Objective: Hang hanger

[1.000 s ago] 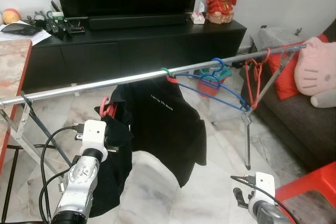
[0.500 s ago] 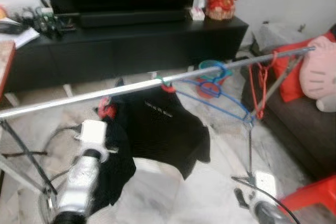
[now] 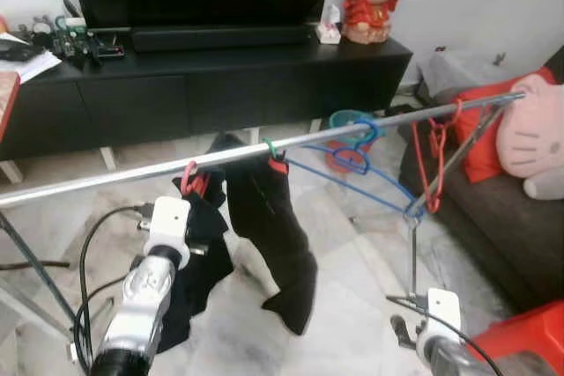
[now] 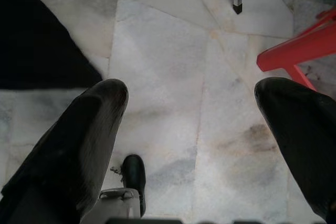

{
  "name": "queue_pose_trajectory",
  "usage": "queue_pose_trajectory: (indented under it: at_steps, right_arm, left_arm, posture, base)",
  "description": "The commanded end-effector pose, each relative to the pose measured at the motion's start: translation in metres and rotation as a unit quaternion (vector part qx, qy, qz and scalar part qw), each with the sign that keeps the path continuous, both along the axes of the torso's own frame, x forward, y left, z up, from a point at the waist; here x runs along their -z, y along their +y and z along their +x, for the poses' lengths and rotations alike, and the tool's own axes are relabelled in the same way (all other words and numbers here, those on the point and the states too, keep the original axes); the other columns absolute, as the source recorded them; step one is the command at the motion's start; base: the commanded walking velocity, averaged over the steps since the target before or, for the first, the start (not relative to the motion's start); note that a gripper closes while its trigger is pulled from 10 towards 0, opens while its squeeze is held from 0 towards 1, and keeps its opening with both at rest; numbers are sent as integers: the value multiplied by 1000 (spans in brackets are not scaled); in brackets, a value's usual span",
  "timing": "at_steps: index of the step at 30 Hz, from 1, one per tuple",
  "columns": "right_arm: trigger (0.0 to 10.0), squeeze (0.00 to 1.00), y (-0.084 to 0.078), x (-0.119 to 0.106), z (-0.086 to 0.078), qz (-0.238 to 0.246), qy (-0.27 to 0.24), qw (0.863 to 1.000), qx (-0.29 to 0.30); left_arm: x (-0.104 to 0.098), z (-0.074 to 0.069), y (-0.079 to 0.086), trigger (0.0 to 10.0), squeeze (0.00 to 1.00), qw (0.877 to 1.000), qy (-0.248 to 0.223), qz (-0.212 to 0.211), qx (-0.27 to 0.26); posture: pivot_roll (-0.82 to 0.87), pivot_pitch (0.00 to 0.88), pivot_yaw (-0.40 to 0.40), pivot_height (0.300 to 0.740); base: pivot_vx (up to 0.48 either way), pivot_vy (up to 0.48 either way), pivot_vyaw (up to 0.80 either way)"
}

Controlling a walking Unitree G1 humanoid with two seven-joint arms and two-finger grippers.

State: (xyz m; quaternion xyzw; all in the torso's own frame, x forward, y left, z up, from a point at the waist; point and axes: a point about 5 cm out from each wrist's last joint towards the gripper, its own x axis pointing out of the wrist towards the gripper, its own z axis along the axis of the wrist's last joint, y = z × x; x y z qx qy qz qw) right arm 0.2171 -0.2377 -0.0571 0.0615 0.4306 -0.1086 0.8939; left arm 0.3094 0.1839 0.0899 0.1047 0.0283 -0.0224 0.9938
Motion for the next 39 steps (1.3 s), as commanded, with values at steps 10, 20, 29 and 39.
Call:
queue_pose_trajectory:
  at_steps: [10,20,29,39]
  right_arm:
    - [10000,0,-8,-2,0,-13,4,1000,-5]
    - [10000,0,-4,1,-4,-6,4,1000,11]
    - [10000,0,-1,3,-5,-1,4,1000,20]
    - [10000,0,-2,2,-5,-3,4,1000,17]
  left_arm:
    - [-16,20,5,10000,0,999,1,4,-53]
    - [-6,30,10,10000,0,995,57,28,-77]
    - [4,30,20,10000,0,990,99,36,-94]
    - [11,20,21,10000,0,992,88,33,-89]
  posture:
    - [25,0,-136,740]
    - [-13,0,-72,740]
    - [-9,0,-62,740]
    - [-6,0,-72,740]
  base:
    - [0,0,0]
    - [0,0,0]
    - [0,0,0]
    - [0,0,0]
